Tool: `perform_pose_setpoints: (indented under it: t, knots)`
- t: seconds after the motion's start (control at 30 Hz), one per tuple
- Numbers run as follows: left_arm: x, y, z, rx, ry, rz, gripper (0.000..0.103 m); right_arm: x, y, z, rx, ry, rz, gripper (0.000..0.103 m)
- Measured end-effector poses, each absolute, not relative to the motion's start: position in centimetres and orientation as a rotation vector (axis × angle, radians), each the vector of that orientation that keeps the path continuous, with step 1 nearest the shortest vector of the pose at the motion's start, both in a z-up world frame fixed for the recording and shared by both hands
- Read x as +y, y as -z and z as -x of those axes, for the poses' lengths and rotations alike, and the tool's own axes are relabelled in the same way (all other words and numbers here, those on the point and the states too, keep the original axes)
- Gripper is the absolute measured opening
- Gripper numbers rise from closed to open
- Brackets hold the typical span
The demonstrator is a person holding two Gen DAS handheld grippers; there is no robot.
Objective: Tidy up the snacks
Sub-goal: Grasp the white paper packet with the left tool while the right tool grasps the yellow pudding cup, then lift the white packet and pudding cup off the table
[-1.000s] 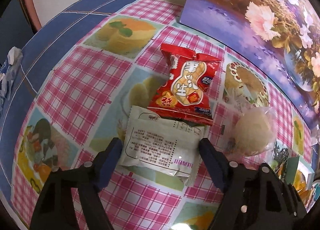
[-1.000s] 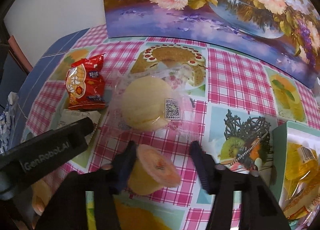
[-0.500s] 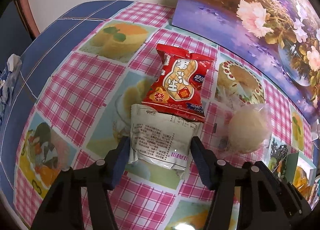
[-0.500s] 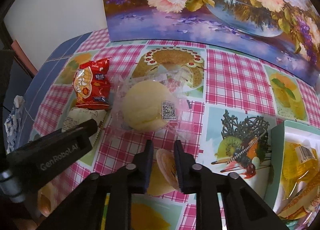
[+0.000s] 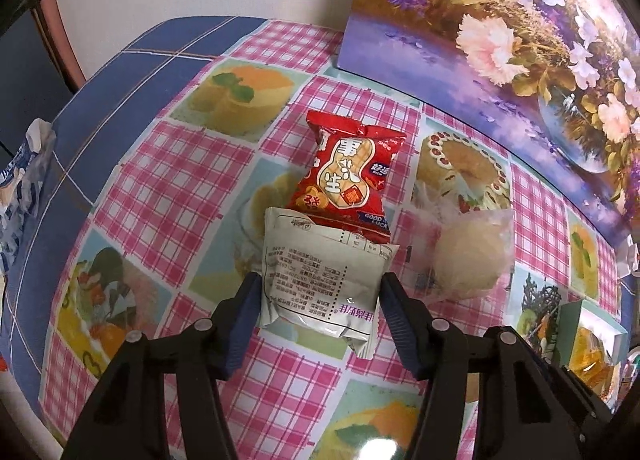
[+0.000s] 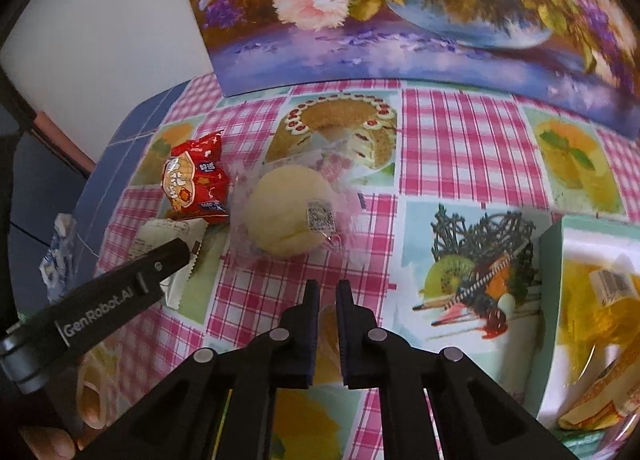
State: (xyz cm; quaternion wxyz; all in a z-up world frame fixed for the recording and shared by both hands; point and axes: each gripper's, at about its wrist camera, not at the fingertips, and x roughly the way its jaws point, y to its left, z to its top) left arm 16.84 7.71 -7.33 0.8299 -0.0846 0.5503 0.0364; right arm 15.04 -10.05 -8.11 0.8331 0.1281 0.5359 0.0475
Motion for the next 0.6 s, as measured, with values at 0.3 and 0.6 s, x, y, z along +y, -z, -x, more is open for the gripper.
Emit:
perform_pose_setpoints:
  t: [0.3,0.6]
  knots:
    - [7.8,7.8,-15.4,1.222,-0.075,0.229,0.062,-11.2,8.0,-14.4,1.179,-0.086,-0.34,0.013]
    - [7.6,7.6,-14.2,1.236,-0.054,0.27,0.062,-11.5,7.6,-13.2,1.204,-0.091,-0.341,0.023]
